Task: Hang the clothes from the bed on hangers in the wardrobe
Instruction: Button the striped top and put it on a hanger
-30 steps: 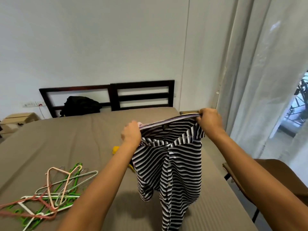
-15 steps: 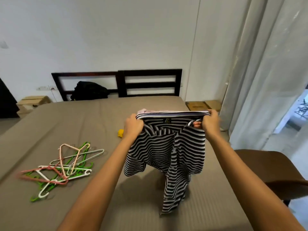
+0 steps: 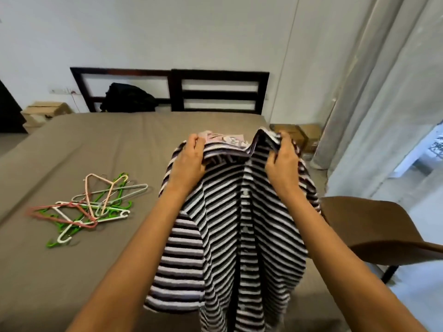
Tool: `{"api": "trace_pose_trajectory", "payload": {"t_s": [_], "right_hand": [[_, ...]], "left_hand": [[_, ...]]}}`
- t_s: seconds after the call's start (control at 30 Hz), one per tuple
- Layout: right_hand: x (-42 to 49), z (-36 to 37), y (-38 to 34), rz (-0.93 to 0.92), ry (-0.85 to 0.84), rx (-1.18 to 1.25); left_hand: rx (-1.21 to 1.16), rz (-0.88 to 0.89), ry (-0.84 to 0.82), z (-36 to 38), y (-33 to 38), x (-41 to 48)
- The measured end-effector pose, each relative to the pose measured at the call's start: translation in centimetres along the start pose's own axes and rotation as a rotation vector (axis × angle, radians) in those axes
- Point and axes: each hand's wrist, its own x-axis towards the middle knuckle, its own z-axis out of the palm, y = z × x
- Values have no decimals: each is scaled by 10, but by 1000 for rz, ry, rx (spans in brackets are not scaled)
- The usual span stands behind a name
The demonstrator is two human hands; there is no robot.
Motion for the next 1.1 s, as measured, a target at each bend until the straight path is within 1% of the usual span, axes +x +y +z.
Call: {"api": "trace_pose_trajectory", "payload": {"t_s": [0.03, 0.1, 0.17, 0.2, 0.27, 0.33, 0.37, 0.4, 0.43, 0.47, 0.5, 0.6, 0.67, 0.73, 0.77, 0.8, 0.83, 0.87, 0.9, 0.97, 1.0, 1.07, 1.1], "right_hand": [[-1, 14, 12, 38, -79, -58], [-5, 42, 33, 117, -258, -148], [-6, 73, 54, 242, -417, -196], [-4, 90, 65, 294, -453, -217], [9, 126, 83, 359, -427, -244], [25, 166, 100, 399, -411, -250], [30, 186, 107, 423, -459, -241], [31, 207, 115, 452, -547, -218], [29, 228, 123, 467, -657, -207], [22, 249, 132, 459, -769, -212], [11, 270, 142, 437, -885, -228], [-38, 331, 173, 300, -1201, -320], [-74, 362, 189, 252, -1376, -391], [-106, 386, 203, 306, -1543, -461], [-121, 396, 205, 341, -1605, -531], [-132, 406, 202, 347, -1617, -628], [-138, 417, 193, 298, -1553, -725], [-143, 434, 181, 179, -1413, -783], [-145, 454, 162, 26, -1259, -762], [-145, 499, 113, -169, -1098, -522], [-146, 523, 87, -210, -1146, -385], [-149, 564, 33, -217, -1302, -166], [-154, 584, 12, -228, -1318, -82]], "left_hand": [[22, -51, -118, 19, -17, 2], [5, -79, -316, 56, -52, 4], [-27, -144, -417, 90, -83, 9], [-47, -203, -429, 103, -96, 12], [-115, -334, -390, 127, -116, 23], [-204, -402, -330, 154, -134, 36], [-274, -407, -305, 170, -144, 43], [-361, -413, -310, 186, -155, 49], [-435, -411, -365, 203, -168, 52], [-449, -397, -459, 221, -181, 51], [-403, -379, -568, 241, -195, 46], [-113, -292, -864, 288, -233, 9], [-22, -314, -999, 302, -255, -29], [26, -373, -1079, 304, -284, -68], [32, -429, -1079, 301, -300, -86], [24, -507, -1061, 295, -317, -101], [4, -589, -1011, 287, -336, -114], [-9, -661, -937, 275, -355, -123], [-11, -722, -861, 263, -375, -131], [7, -816, -685, 234, -416, -142], [45, -842, -610, 221, -435, -147], [131, -874, -525, 201, -469, -156], [152, -886, -495, 194, -484, -162]]}}
